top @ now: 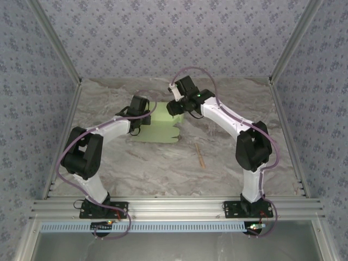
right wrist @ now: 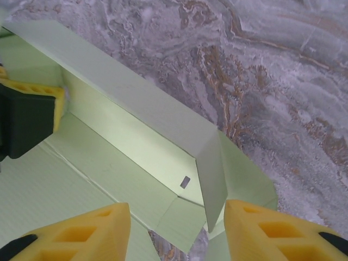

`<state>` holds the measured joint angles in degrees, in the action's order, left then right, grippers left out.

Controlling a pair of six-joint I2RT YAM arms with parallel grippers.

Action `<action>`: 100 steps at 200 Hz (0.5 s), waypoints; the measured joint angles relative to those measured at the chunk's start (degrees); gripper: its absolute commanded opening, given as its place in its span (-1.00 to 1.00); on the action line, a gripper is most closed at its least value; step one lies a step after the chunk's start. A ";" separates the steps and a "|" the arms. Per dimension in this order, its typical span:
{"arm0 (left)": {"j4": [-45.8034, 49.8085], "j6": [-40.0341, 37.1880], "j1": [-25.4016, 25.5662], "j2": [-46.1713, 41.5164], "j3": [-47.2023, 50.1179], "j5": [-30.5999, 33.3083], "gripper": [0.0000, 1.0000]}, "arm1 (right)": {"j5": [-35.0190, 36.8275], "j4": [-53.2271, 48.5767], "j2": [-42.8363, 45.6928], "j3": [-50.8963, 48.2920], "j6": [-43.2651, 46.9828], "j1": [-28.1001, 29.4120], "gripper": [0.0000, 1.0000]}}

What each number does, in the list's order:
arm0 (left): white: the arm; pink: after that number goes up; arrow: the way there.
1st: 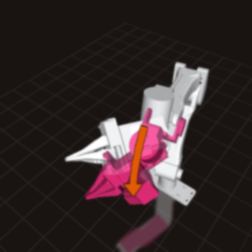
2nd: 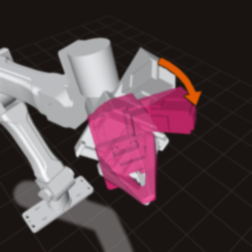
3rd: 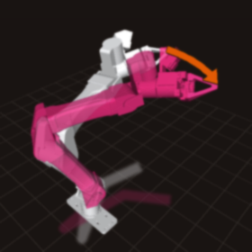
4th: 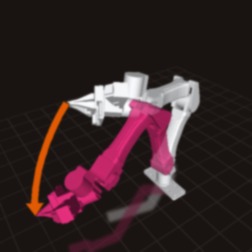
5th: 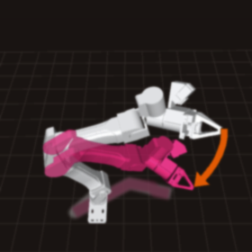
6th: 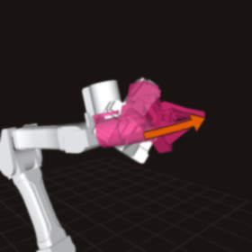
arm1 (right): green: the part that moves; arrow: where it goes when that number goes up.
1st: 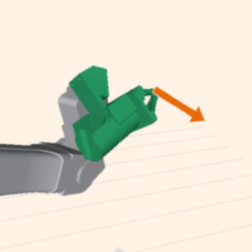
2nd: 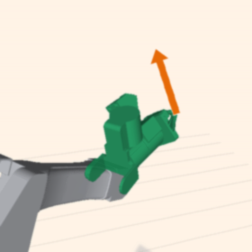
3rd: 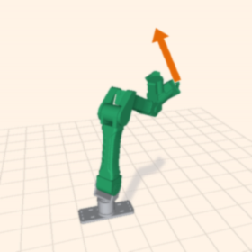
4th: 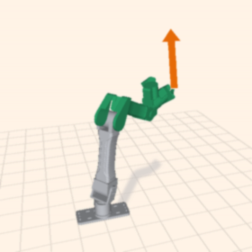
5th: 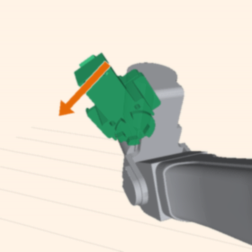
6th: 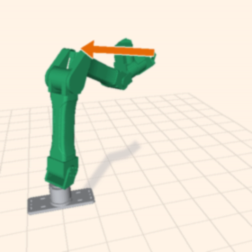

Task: Fold the paper box

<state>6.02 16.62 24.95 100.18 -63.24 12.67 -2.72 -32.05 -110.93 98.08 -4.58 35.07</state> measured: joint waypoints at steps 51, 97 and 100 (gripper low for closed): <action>0.02 -0.02 0.02 0.00 0.00 0.00 -1.00 | -0.04 1.51 -0.94 -0.20 -5.95 0.22 -0.20; 0.07 -0.04 0.09 0.00 0.00 0.02 -1.00 | -3.02 4.59 -1.31 -1.11 -11.58 0.48 -0.29; 0.07 -0.04 0.11 0.00 0.00 0.02 -1.00 | -2.99 4.39 -1.46 -0.92 -11.82 0.52 -0.30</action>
<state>6.09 16.58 25.06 100.18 -63.24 12.69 -5.72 -27.66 -112.40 97.17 -16.40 35.59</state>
